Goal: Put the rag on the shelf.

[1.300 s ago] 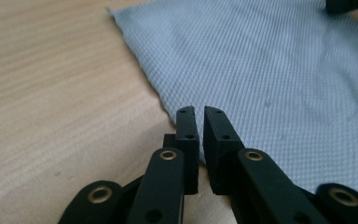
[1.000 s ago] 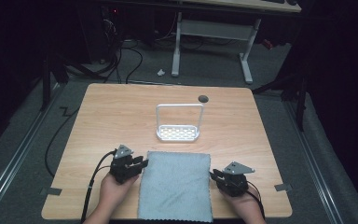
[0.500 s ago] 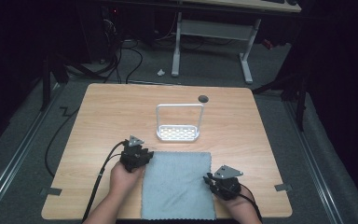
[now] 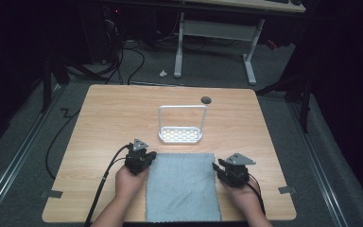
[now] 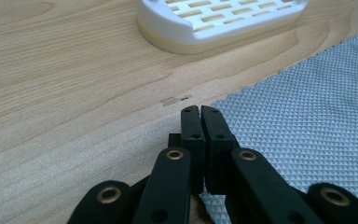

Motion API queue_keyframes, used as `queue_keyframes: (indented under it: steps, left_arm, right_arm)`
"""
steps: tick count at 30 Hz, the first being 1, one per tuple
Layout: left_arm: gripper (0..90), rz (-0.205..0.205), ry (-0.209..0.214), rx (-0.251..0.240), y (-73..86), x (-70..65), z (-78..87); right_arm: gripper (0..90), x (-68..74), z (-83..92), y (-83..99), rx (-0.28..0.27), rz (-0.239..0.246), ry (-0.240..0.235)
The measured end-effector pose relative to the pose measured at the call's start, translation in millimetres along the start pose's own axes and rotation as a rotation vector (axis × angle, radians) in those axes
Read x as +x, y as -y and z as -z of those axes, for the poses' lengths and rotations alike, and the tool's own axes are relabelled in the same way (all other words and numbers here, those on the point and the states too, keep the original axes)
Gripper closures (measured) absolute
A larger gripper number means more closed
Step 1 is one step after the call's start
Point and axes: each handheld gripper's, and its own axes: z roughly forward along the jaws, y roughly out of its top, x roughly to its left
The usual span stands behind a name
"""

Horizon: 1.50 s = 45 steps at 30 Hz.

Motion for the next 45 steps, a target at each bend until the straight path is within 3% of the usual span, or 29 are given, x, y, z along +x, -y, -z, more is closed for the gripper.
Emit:
queue_keyframes:
  steps: [1,4,5,6,9,10,12,17,22,23,24,26,29,39,45]
  left_arm:
    - [88.4,0.001,-0.003,0.0,0.1,-0.1,0.2]
    - [88.4,0.018,0.004,-0.012,0.8,1.8,1.7]
    - [88.4,0.025,0.01,-0.015,1.0,2.7,2.1]
    - [88.4,0.028,0.016,-0.014,1.1,3.5,2.4]
    - [88.3,0.027,0.021,-0.015,1.3,3.5,2.7]
    - [88.4,0.029,0.025,-0.014,1.3,3.8,2.7]
    - [88.4,0.033,0.028,-0.016,1.4,4.2,2.6]
    - [88.4,0.042,0.035,-0.036,2.8,5.0,5.0]
    - [88.4,0.056,0.043,-0.056,3.6,6.5,7.0]
    - [88.4,0.055,0.042,-0.066,3.8,6.1,7.9]
    - [88.4,0.051,0.041,-0.071,3.7,5.7,8.8]
    - [88.5,0.04,0.042,-0.085,3.4,5.1,11.3]
    - [88.5,0.038,0.05,-0.116,2.4,2.1,17.7]
    - [88.5,-0.005,0.031,-0.211,7.5,-15.2,53.2]
    - [88.6,0.0,-0.01,-0.299,15.3,-20.3,73.3]
  right_arm:
    - [66.7,0.0,0.0,0.0,0.0,0.0,0.0]
    - [65.0,-14.2,-18.9,-9.2,0.031,-0.064,0.027]
    - [63.4,-17.5,-25.5,-11.7,0.045,-0.085,0.016]
    - [62.5,-19.6,-36.0,-15.4,0.062,-0.088,0.013]
    - [62.6,-19.4,-42.2,-17.3,0.069,-0.091,-0.005]
    - [63.7,-16.0,-47.2,-18.2,0.087,-0.059,0.007]
    - [66.1,-14.9,-47.8,-18.1,0.084,-0.048,0.014]
    - [85.3,-8.7,-48.1,-18.1,0.082,-0.01,0.002]
    - [89.5,-2.3,-47.1,-17.9,0.082,0.033,-0.008]
    - [89.6,-1.9,-42.4,-16.5,0.041,0.016,-0.006]
    - [89.6,-1.9,-42.4,-16.5,0.041,0.016,-0.006]
    - [89.6,-2.8,-33.2,-14.1,-0.017,-0.007,-0.01]
    - [89.5,-2.7,-27.2,-12.1,-0.044,-0.015,-0.011]
    - [89.8,8.0,0.2,-13.4,-0.172,-0.004,-0.033]
    - [90.0,25.2,13.4,-18.9,-0.256,0.017,0.0]
